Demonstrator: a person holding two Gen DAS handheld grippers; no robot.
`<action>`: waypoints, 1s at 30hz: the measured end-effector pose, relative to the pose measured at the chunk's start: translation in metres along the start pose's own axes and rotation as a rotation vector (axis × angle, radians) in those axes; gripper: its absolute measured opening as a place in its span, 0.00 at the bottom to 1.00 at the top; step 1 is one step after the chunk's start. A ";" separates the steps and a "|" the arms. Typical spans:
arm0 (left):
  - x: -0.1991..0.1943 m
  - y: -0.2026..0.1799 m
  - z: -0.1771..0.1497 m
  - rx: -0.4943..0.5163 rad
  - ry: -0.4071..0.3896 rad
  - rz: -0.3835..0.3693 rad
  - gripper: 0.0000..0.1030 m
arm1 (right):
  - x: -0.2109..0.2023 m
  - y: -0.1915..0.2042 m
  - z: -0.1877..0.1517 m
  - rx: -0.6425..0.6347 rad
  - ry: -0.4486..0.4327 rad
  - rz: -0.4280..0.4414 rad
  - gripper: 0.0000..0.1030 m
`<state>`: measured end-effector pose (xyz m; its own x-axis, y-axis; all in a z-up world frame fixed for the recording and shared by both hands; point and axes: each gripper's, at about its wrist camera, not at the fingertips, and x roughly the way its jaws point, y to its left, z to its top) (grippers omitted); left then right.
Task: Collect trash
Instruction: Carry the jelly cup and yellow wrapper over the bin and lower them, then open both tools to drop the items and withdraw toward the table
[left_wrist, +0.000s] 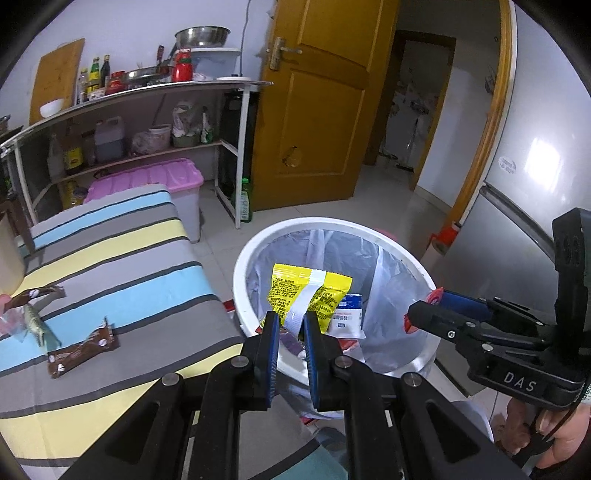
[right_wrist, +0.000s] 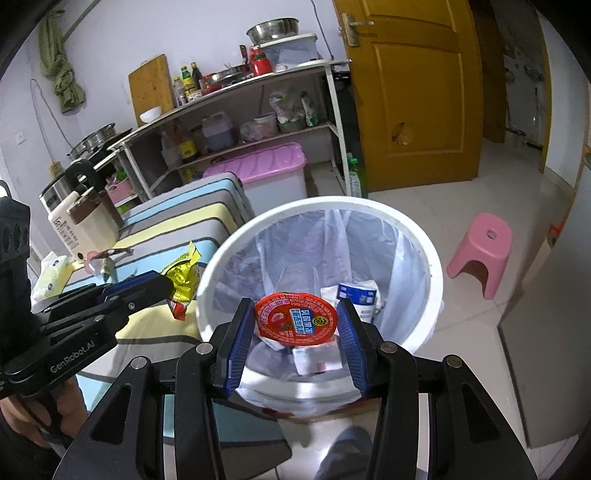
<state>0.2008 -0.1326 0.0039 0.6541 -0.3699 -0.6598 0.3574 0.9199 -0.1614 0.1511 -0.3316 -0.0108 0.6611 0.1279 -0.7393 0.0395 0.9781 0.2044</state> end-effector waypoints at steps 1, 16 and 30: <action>0.003 -0.001 0.001 0.004 0.004 -0.002 0.13 | 0.002 -0.001 0.000 0.003 0.004 -0.002 0.46; 0.038 -0.010 0.006 0.015 0.049 -0.037 0.14 | 0.023 -0.017 -0.003 0.022 0.061 -0.032 0.47; 0.025 -0.004 0.006 -0.009 0.016 -0.051 0.22 | 0.014 -0.016 -0.003 0.025 0.029 -0.035 0.50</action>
<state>0.2196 -0.1466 -0.0078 0.6248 -0.4142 -0.6619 0.3838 0.9011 -0.2017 0.1577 -0.3448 -0.0266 0.6369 0.0987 -0.7646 0.0808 0.9777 0.1936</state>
